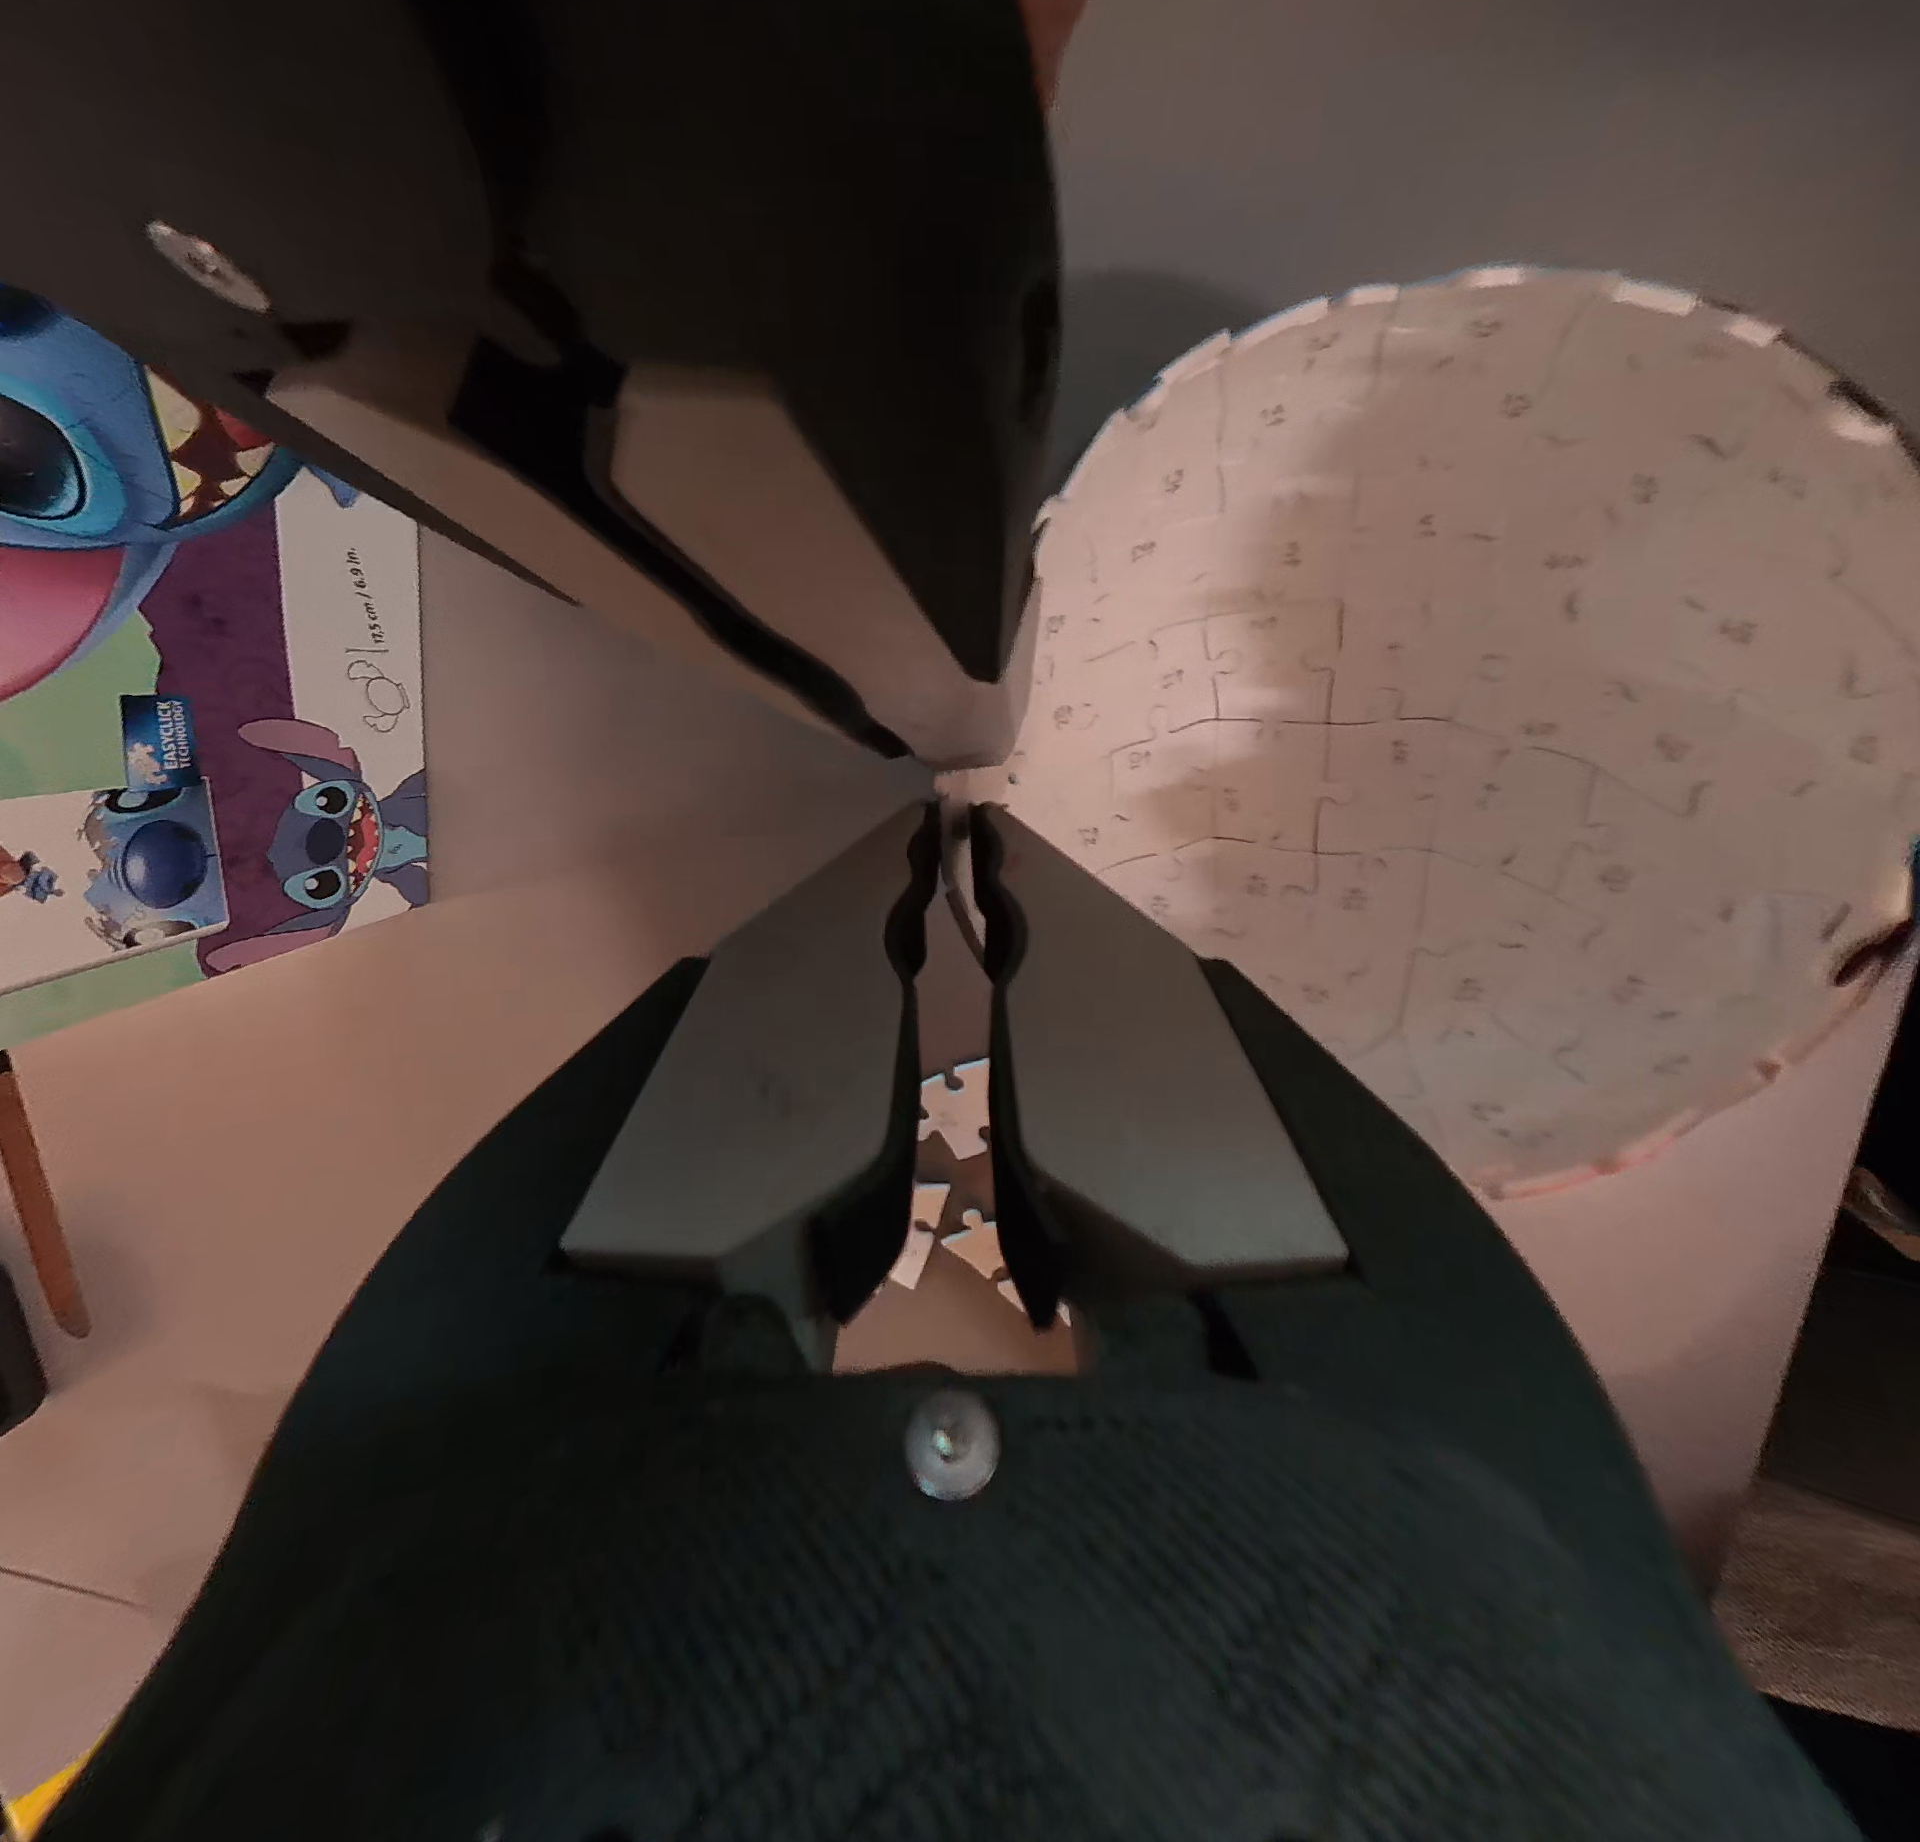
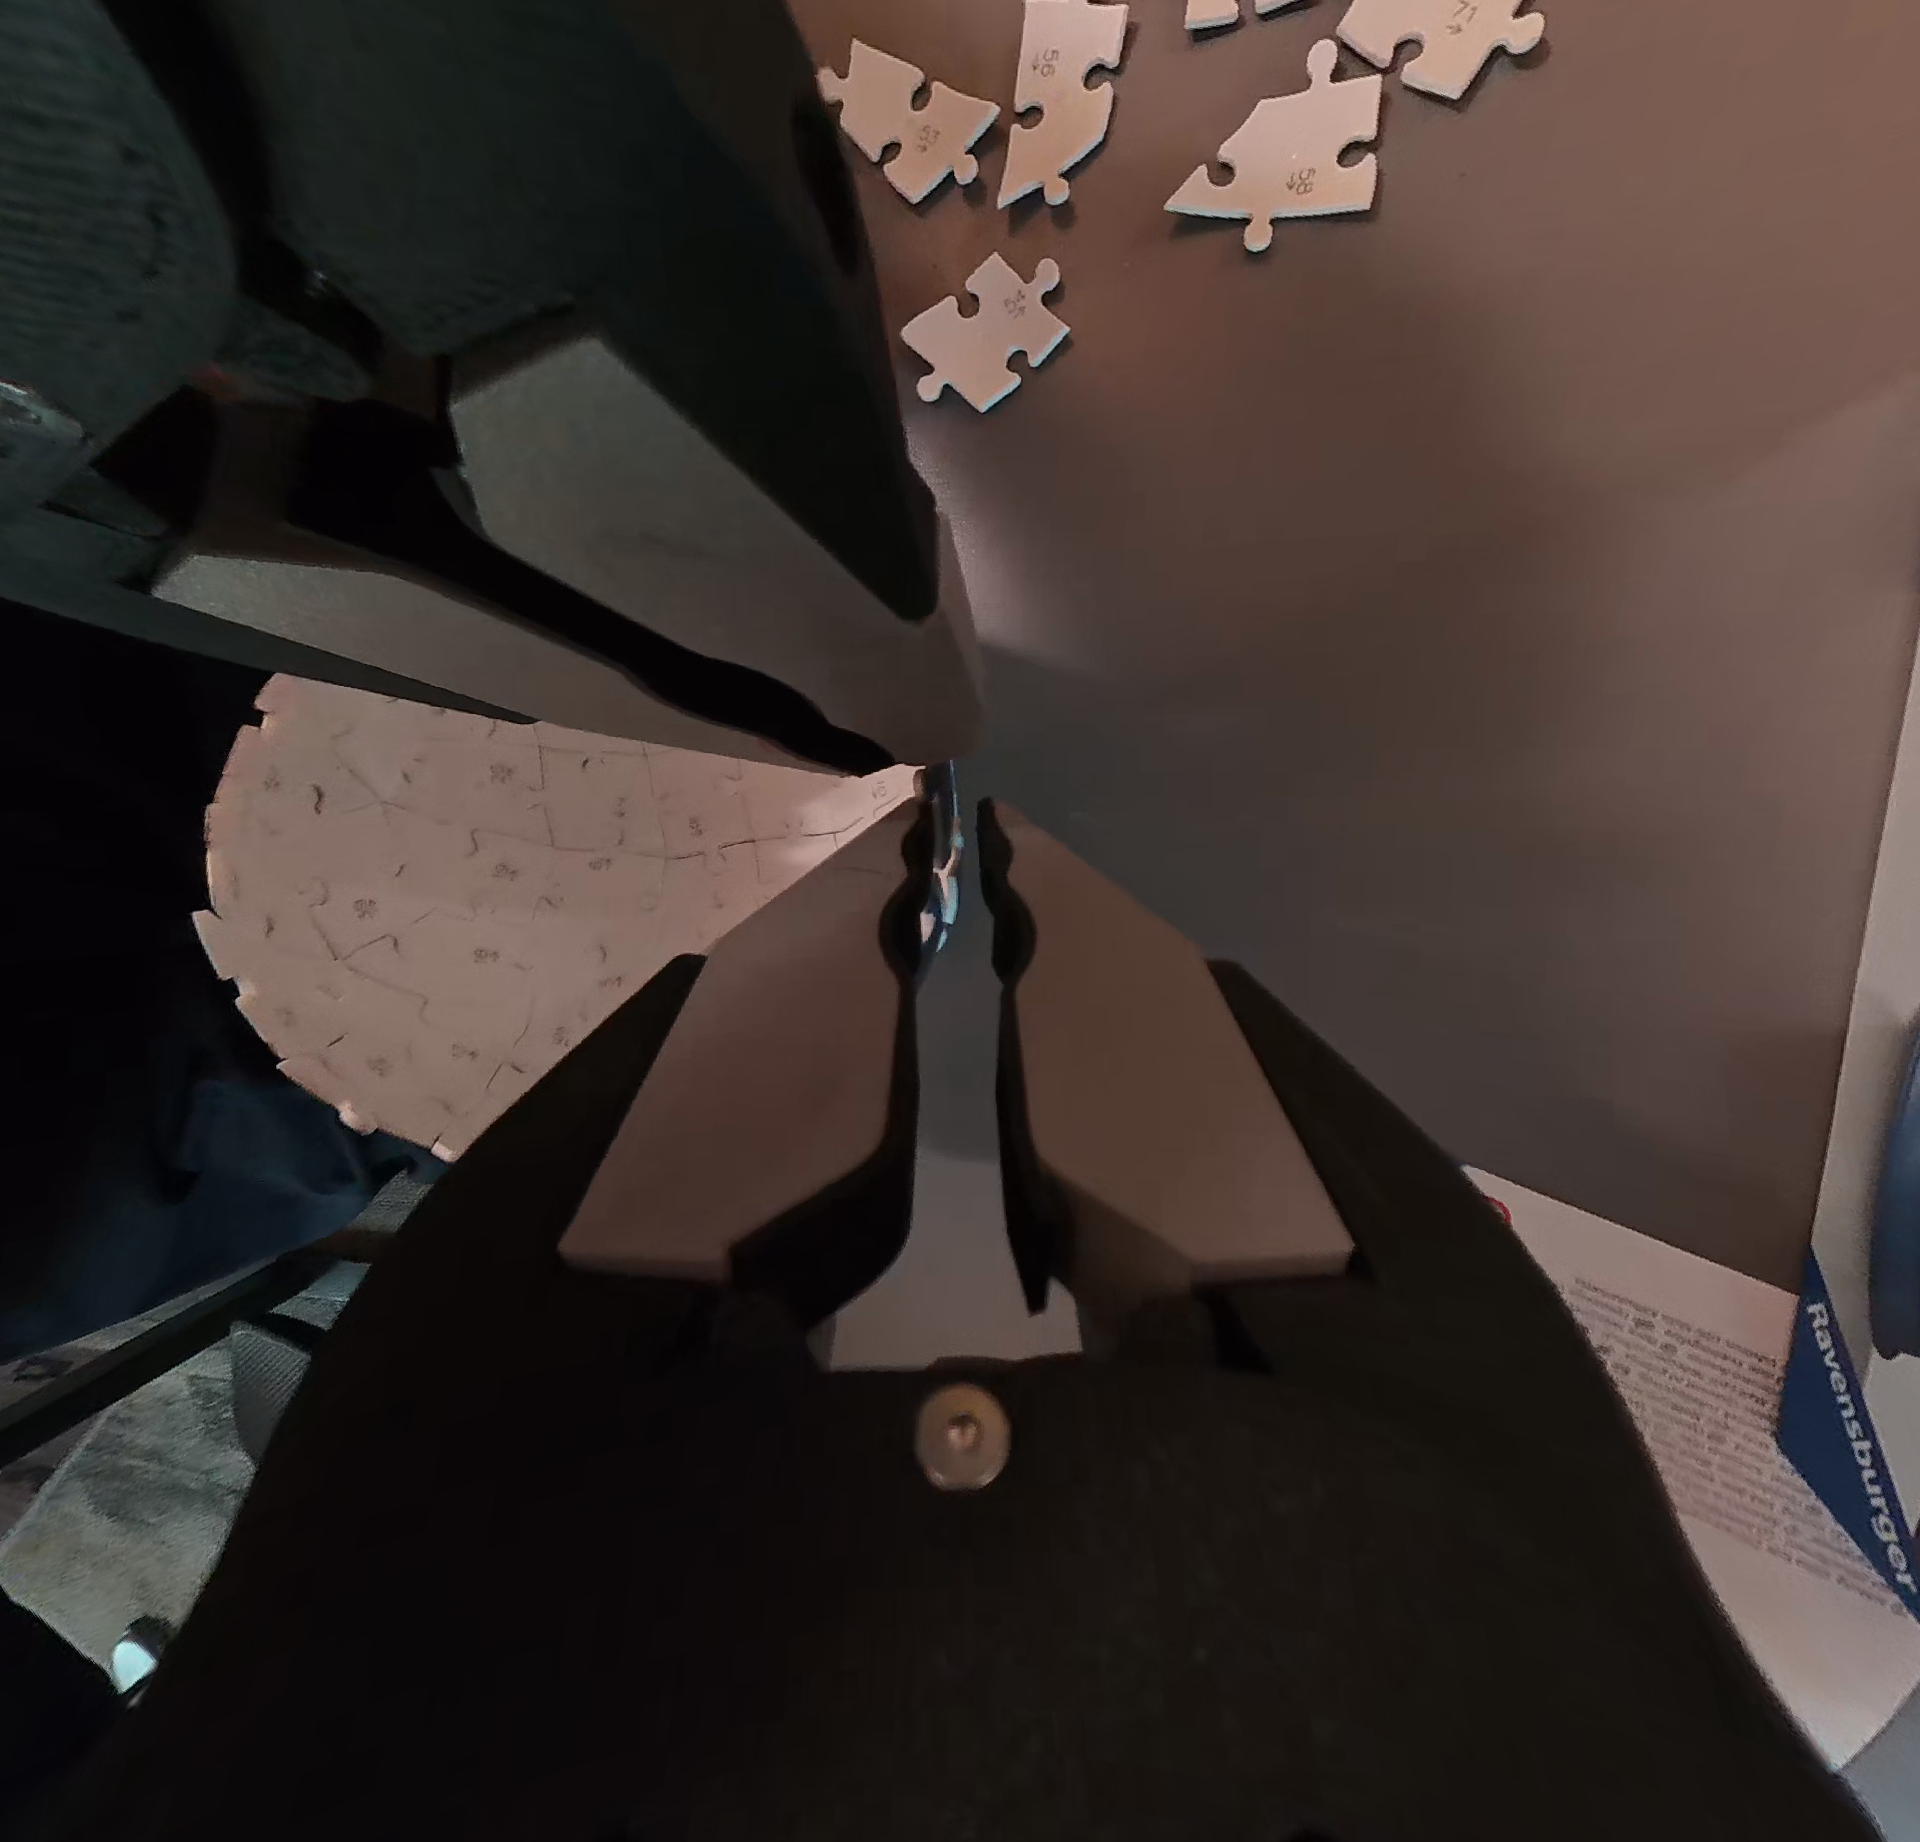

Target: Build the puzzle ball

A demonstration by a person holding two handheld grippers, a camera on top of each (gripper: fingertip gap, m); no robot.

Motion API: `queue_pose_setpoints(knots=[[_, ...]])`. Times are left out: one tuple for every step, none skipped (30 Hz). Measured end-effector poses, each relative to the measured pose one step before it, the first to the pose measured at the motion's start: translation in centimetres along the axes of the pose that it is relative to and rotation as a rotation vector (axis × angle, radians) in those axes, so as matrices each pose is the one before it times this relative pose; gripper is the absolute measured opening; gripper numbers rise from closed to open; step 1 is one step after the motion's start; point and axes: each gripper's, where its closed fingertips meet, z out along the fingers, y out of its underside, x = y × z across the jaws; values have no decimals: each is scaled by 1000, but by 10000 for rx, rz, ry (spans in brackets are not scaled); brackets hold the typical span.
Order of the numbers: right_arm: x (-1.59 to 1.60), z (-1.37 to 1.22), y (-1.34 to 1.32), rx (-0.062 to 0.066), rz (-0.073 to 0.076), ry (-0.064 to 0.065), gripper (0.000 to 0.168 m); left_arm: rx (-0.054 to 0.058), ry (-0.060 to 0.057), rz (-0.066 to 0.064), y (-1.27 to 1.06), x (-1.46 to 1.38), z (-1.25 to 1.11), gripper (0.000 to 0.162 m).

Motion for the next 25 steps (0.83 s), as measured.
queue_pose_setpoints(knots=[[-51, -13, -25, 42, -24, -33, 5, -27, -68, 61, -7, 29, -48, 2], [-59, -21, -34, 33, -25, -37, 5, -25, -55, 54, 4, 19, -46, 2], [-50, -9, -10, 20, -40, -14, 5, -21, -54, 51, 5, 10, -43, 2], [-48, -6, -3, 2, -44, -2, 4, -20, -54, 38, 19, -5, -11, 2], [-46, 25, -15, -15, -33, 11, 3, -29, -26, 12, 44, 10, -12, 2], [-10, 37, -9, -29, -29, 49, 2, -19, 6, -21, 32, 34, -7, 3], [31, 30, 2, -44, -36, 75, 2, -2, -5, -42, 15, -21, -38, 3], [65, 41, 28, -51, -40, 100, 2, 37, -36, -46, -47, -92, -88, 4], [57, 31, 30, -33, -34, 80, 1, 62, -24, -54, -50, -90, -163, 8], [-1, 8, -4, -6, -11, 36, 1, 53, 8, -71, 4, -66, -253, 12], [3, -15, -4, 11, 9, 19, 1, 71, -10, -91, 34, -132, -325, 15], [1, -6, 2, 22, 9, 17, 0, 96, 2, -110, 53, -124, -346, 17], [4, -13, -7, 25, 7, 19, 0, 79, 75, -134, 79, -44, -301, 20], [-3, -5, 5, 20, 0, 16, 0, 13, 98, -137, 160, -16, -194, 24], [-16, -13, 3, 12, -2, 14, 0, 15, -25, -141, 106, -202, -96, 24], [-13, -15, 12, 6, -2, 23, 0, 10, -9, -131, 67, -160, 10, 26], [9, -15, 17, -10, -3, 43, 0, -10, 103, -130, 19, 26, 84, 26], [11, -13, 34, -13, 0, 45, 0, -17, 85, -109, -19, 37, 151, 26], [-6, -27, -3, 5, -3, 37, 0, -56, 65, -52, 37, 55, 173, 26], [-12, -22, 0, 16, -5, 46, 0, -48, 47, -7, 15, 73, 170, 26], [7, -6, 9, 9, -2, 57, 0, -18, 19, 5, -13, 44, 118, 25], [-8, -16, 7, 13, -10, 45, 0, -41, 5, 3, 24, 45, 97, 25], [-36, -21, -22, 35, -15, 33, 0, -42, 25, 4, 34, 77, 81, 25], [-37, -41, -26, 32, -16, 35, 0, -52, 47, 6, 48, 112, 105, 25], [-36, -47, -16, 24, -18, 34, 0, -101, 18, 17, 112, 82, 145, 25]])
